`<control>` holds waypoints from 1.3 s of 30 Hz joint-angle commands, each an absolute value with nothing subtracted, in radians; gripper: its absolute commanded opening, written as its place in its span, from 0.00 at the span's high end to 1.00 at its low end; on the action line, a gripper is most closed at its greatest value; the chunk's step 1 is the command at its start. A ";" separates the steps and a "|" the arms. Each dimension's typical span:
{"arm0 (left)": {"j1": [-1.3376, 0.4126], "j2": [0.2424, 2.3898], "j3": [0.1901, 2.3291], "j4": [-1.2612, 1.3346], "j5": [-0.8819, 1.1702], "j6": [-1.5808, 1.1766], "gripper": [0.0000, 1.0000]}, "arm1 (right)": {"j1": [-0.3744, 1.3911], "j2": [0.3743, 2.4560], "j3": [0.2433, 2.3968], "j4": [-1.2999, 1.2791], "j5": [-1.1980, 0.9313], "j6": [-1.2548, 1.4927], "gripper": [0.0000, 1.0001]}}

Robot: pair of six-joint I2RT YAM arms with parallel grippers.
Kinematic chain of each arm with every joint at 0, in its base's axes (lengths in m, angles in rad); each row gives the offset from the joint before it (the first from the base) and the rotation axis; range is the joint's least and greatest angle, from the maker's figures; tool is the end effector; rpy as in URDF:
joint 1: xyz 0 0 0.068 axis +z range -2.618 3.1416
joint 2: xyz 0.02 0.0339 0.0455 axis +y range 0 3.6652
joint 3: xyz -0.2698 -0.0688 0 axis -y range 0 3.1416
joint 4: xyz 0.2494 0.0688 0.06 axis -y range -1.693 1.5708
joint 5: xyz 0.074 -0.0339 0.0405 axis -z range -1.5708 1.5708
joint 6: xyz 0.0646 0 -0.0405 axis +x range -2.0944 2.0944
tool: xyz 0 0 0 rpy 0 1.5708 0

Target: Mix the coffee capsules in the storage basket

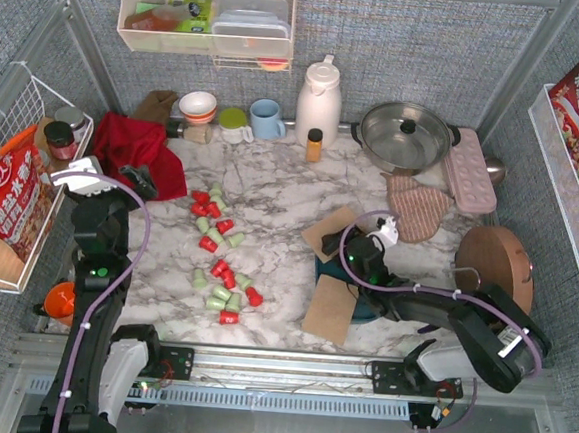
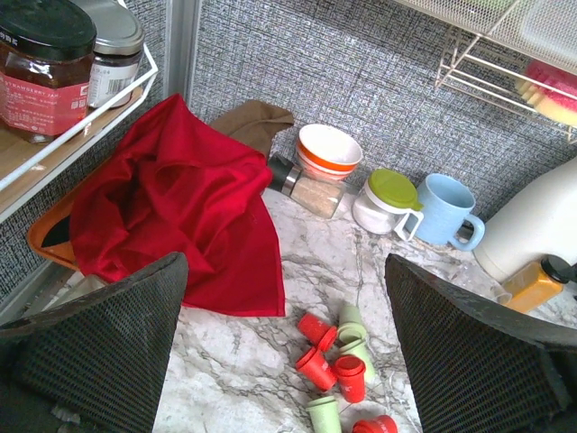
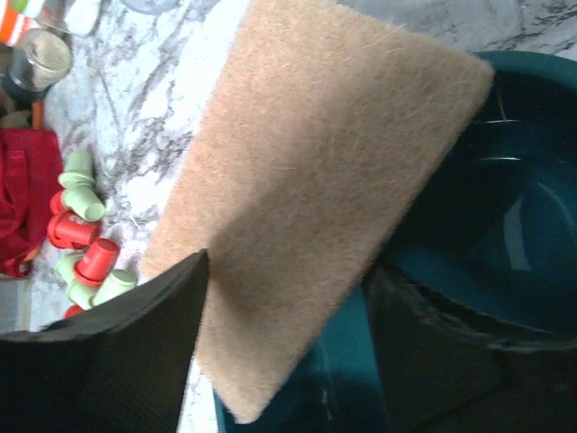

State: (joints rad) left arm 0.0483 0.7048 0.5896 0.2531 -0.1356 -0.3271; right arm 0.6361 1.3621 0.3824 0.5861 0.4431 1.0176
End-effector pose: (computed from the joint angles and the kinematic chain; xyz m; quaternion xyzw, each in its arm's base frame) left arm 0.2052 0.0187 0.3382 -0.1725 0.6342 -0.0605 0.7513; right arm 0.2378 0.1412 0.1530 0.2736 0.7735 0.2748 0.5013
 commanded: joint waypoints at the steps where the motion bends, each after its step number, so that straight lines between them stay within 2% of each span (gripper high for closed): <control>1: 0.049 0.701 0.588 0.291 -0.135 -0.327 0.01 | 0.649 1.363 0.373 0.710 0.491 1.025 0.40; 2: 0.049 0.700 0.587 0.291 -0.134 -0.328 0.01 | 0.653 1.356 0.371 0.709 0.499 1.025 0.49; 4: 0.049 0.698 0.589 0.290 -0.132 -0.329 0.01 | 0.660 1.332 0.365 0.703 0.518 1.025 0.61; 7: 0.050 0.695 0.587 0.291 -0.129 -0.334 0.01 | 0.666 1.283 0.363 0.663 0.533 1.025 0.88; 8: 0.049 0.695 0.587 0.291 -0.128 -0.335 0.01 | 0.667 1.261 0.367 0.636 0.536 1.025 0.90; 12: 0.050 0.692 0.587 0.291 -0.123 -0.339 0.01 | 0.670 1.163 0.395 0.512 0.551 0.998 0.91; 15: 0.050 0.691 0.589 0.285 -0.124 -0.343 0.01 | 0.668 1.081 0.441 0.410 0.587 0.930 1.00; 19: 0.049 0.693 0.590 0.281 -0.123 -0.351 0.01 | 0.633 1.032 0.540 0.349 0.610 0.757 1.00; 23: 0.049 0.698 0.593 0.273 -0.107 -0.353 0.01 | 0.525 1.045 0.650 0.255 0.582 0.611 1.00; 32: 0.049 0.729 0.606 0.252 -0.066 -0.376 0.01 | 0.154 1.236 0.743 0.329 0.536 0.585 1.00; 39: 0.048 0.761 0.623 0.230 -0.043 -0.382 0.01 | 0.060 1.516 0.940 0.277 0.408 0.481 1.00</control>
